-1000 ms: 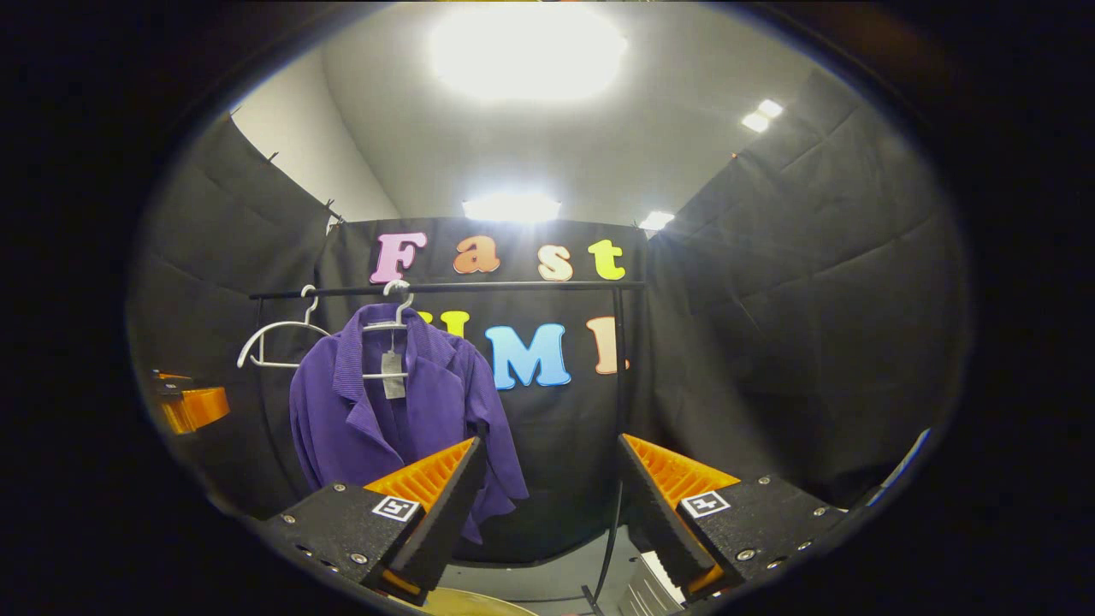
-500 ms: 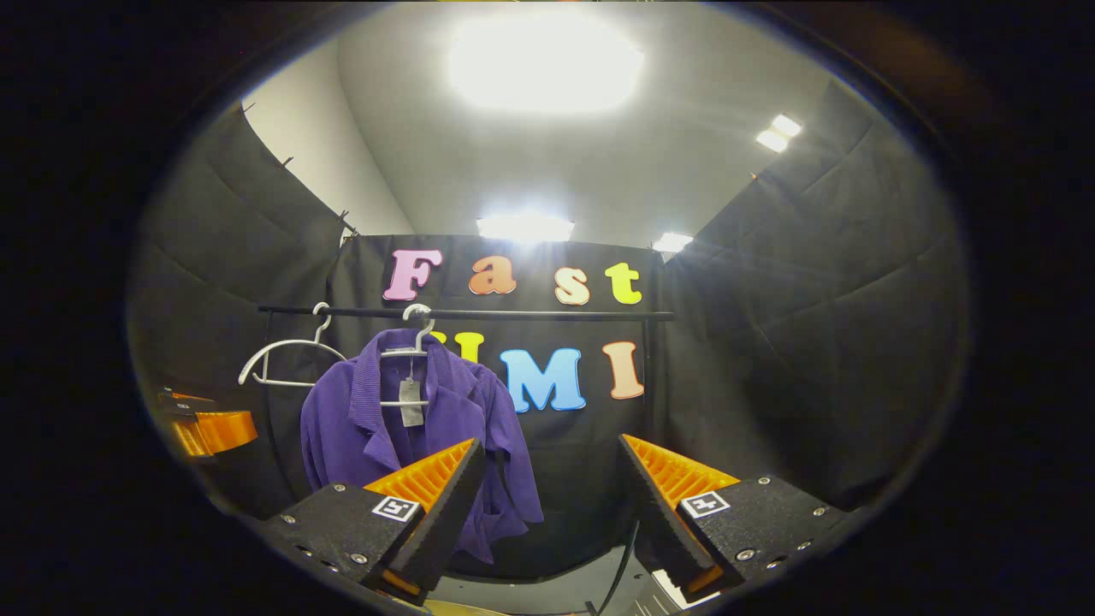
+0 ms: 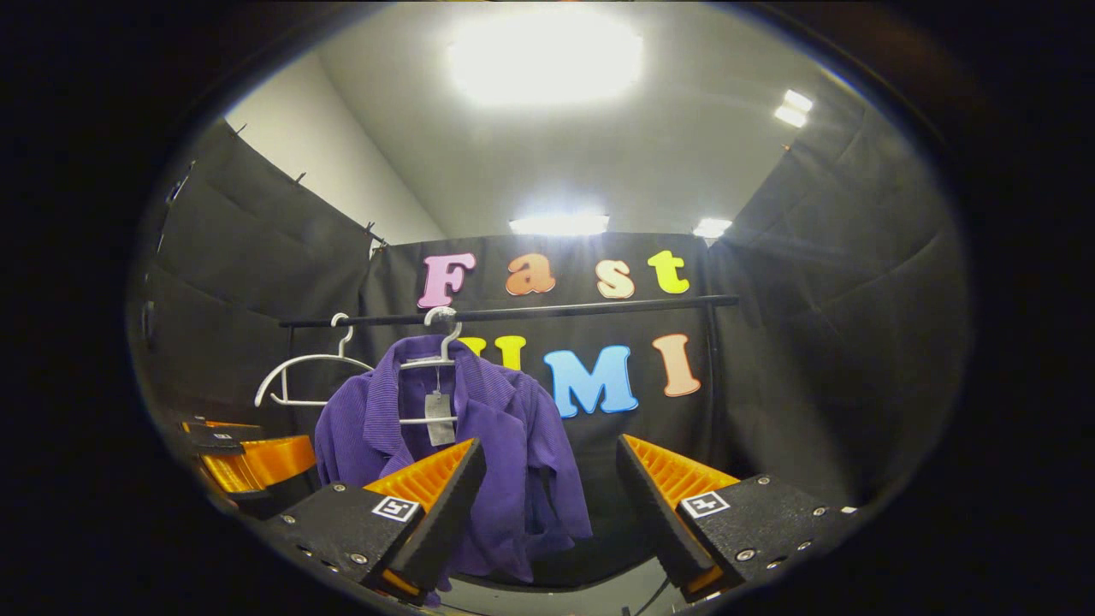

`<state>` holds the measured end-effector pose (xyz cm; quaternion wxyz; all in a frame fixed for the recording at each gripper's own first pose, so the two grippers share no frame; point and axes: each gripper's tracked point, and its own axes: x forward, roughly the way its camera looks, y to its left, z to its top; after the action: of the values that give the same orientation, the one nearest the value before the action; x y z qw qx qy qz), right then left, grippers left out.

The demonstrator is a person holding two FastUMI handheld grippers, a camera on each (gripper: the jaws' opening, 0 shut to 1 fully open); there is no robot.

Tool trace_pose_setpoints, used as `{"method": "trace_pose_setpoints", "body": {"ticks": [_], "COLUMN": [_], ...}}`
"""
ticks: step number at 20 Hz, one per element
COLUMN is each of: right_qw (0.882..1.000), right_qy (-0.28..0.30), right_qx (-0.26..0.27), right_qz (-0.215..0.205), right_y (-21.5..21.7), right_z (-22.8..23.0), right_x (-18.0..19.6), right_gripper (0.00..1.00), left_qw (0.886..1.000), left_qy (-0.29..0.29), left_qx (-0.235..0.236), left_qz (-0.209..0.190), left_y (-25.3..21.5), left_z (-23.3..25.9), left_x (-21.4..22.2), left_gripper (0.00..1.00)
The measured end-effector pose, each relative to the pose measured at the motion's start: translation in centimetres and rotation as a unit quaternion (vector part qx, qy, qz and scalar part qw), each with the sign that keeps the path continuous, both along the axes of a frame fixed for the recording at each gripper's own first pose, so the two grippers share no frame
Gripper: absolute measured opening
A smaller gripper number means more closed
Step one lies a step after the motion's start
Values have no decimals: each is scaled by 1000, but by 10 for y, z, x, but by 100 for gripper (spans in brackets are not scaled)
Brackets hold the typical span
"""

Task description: Grasp the clothes on the hanger with both hands and then place them into the laundry hamper below.

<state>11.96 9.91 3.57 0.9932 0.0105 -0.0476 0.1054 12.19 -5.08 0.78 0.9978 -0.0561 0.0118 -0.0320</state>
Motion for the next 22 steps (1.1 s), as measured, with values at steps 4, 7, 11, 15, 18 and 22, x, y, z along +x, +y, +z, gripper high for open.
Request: {"method": "trace_pose_setpoints", "body": {"ticks": [4, 7, 11, 15, 18, 22], "right_qw": [1000, 999, 998, 995, 992, 985], "right_qy": [7, 13, 23, 46, 71, 68], "right_qx": [2, 12, 11, 16, 25, 30], "right_qz": [24, 36, 50, 82, 103, 155], "right_y": [6, 7, 6, 19, 30, 59], "right_z": [-6, -12, -25, -43, -59, -63], "right_x": [36, 55, 79, 111, 132, 151], "right_gripper": [95, 95, 95, 95, 95, 94], "left_qw": [1000, 999, 995, 991, 988, 987], "left_qy": [21, 42, 71, 82, 88, 84], "left_qx": [-13, -3, 14, 23, 3, -12], "left_qz": [12, 29, 66, 100, 128, 139], "left_y": [-19, -30, -31, -27, -25, -36], "left_z": [-21, -42, -66, -79, -89, -95], "left_x": [35, 63, 93, 117, 132, 150], "left_gripper": [97, 97, 97, 97, 97, 97]}}
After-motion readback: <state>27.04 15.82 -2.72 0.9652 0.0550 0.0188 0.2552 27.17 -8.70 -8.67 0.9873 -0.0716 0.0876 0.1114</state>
